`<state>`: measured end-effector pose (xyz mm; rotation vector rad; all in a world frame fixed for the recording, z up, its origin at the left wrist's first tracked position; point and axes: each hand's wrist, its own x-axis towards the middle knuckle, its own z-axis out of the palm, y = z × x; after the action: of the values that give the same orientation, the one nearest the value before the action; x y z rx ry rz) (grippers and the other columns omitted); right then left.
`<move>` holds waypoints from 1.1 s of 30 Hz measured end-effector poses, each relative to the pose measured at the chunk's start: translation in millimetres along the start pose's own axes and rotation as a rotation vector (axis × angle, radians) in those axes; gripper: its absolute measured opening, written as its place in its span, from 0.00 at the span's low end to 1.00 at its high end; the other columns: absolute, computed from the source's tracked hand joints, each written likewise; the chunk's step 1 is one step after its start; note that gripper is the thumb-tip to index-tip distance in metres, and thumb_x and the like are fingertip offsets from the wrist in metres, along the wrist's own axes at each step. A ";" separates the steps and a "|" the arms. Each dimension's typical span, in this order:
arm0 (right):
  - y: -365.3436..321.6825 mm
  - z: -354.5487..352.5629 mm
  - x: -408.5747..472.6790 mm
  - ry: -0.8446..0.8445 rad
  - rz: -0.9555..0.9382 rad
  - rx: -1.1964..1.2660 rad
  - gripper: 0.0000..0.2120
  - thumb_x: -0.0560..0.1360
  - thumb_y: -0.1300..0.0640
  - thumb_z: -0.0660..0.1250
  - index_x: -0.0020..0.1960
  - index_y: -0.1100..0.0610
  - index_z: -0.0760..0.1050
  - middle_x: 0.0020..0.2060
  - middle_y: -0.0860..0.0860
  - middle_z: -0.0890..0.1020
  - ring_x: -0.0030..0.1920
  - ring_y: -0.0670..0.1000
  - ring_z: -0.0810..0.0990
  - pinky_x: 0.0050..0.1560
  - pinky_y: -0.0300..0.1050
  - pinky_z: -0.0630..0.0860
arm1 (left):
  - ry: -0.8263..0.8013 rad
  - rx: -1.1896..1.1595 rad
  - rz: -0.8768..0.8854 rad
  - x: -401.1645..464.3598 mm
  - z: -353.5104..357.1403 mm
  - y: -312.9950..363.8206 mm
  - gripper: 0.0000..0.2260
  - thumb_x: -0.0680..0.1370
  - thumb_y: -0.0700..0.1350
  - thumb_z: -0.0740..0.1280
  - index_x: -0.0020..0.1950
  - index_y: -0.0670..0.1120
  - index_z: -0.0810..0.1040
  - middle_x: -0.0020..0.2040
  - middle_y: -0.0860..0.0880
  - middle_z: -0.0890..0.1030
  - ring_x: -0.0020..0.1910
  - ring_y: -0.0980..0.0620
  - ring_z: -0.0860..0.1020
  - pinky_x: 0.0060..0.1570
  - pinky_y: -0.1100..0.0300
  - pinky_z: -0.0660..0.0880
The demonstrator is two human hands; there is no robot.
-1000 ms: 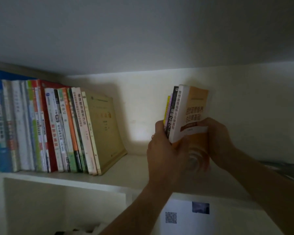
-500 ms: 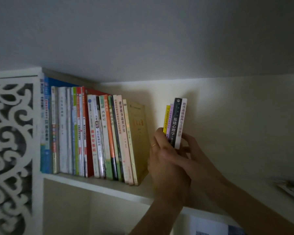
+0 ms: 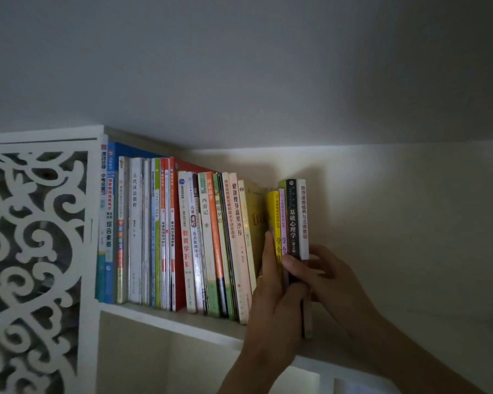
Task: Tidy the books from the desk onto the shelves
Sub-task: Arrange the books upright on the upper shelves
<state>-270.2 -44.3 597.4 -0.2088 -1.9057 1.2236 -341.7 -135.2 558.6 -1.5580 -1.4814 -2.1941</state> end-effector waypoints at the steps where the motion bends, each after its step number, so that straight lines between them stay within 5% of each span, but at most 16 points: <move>1: 1.8 1.1 0.5 0.011 -0.012 -0.036 0.29 0.63 0.34 0.74 0.61 0.42 0.79 0.50 0.43 0.86 0.52 0.47 0.85 0.54 0.53 0.84 | 0.034 -0.035 -0.003 -0.4 1.0 -3.0 0.31 0.81 0.48 0.62 0.78 0.73 0.54 0.74 0.74 0.65 0.76 0.63 0.64 0.75 0.48 0.69; 10: 18.3 -8.4 -3.0 0.051 -0.048 -0.124 0.27 0.63 0.24 0.70 0.53 0.41 0.82 0.46 0.42 0.86 0.47 0.46 0.86 0.51 0.52 0.84 | 0.048 0.010 -0.010 -3.4 1.9 6.1 0.26 0.85 0.49 0.59 0.81 0.64 0.56 0.65 0.84 0.64 0.69 0.78 0.63 0.77 0.57 0.63; 14: 15.5 -6.9 -7.9 0.126 -0.133 -0.326 0.22 0.70 0.29 0.64 0.53 0.45 0.79 0.44 0.40 0.85 0.42 0.36 0.83 0.43 0.29 0.78 | 0.061 0.057 0.011 -6.4 0.4 9.2 0.25 0.87 0.47 0.57 0.81 0.63 0.56 0.71 0.69 0.72 0.71 0.65 0.71 0.74 0.52 0.69; 16: 13.0 -5.1 -10.7 0.158 -0.215 -0.465 0.20 0.73 0.32 0.59 0.55 0.45 0.72 0.45 0.39 0.82 0.38 0.34 0.80 0.38 0.23 0.73 | 0.093 0.199 0.001 -7.7 1.2 8.4 0.24 0.87 0.47 0.55 0.82 0.61 0.55 0.65 0.61 0.76 0.62 0.63 0.77 0.67 0.54 0.77; 20: 12.8 -5.2 -12.3 0.163 -0.284 -0.618 0.18 0.76 0.37 0.57 0.60 0.47 0.62 0.43 0.39 0.77 0.34 0.37 0.79 0.34 0.24 0.74 | 0.152 0.555 -0.013 -8.9 7.1 12.8 0.23 0.85 0.55 0.56 0.78 0.53 0.56 0.48 0.60 0.79 0.44 0.64 0.82 0.47 0.69 0.80; 24: 13.8 -3.5 -13.0 0.095 -0.301 -0.639 0.20 0.76 0.36 0.57 0.60 0.43 0.54 0.41 0.38 0.76 0.33 0.38 0.80 0.34 0.25 0.74 | 0.077 0.982 -0.014 -4.1 3.3 18.0 0.19 0.87 0.54 0.53 0.75 0.48 0.56 0.56 0.51 0.83 0.48 0.55 0.84 0.49 0.61 0.82; 28: 16.0 0.8 -12.4 0.063 -0.336 -0.630 0.19 0.78 0.38 0.57 0.62 0.42 0.52 0.41 0.38 0.76 0.33 0.38 0.80 0.35 0.25 0.74 | 0.178 1.141 0.128 -2.1 -11.5 22.1 0.31 0.84 0.55 0.60 0.81 0.40 0.56 0.45 0.50 0.84 0.36 0.54 0.82 0.30 0.58 0.81; 33: 14.9 3.1 -11.9 0.060 -0.331 -0.640 0.24 0.77 0.38 0.58 0.67 0.50 0.60 0.42 0.37 0.74 0.33 0.39 0.80 0.35 0.25 0.75 | 0.376 1.305 0.237 -7.1 -14.6 17.0 0.31 0.82 0.54 0.64 0.79 0.38 0.66 0.58 0.43 0.78 0.50 0.47 0.78 0.42 0.53 0.79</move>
<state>-269.2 -45.1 578.1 -0.2471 -2.1220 0.3634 -339.2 -158.0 564.0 -0.7258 -1.7948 -0.8362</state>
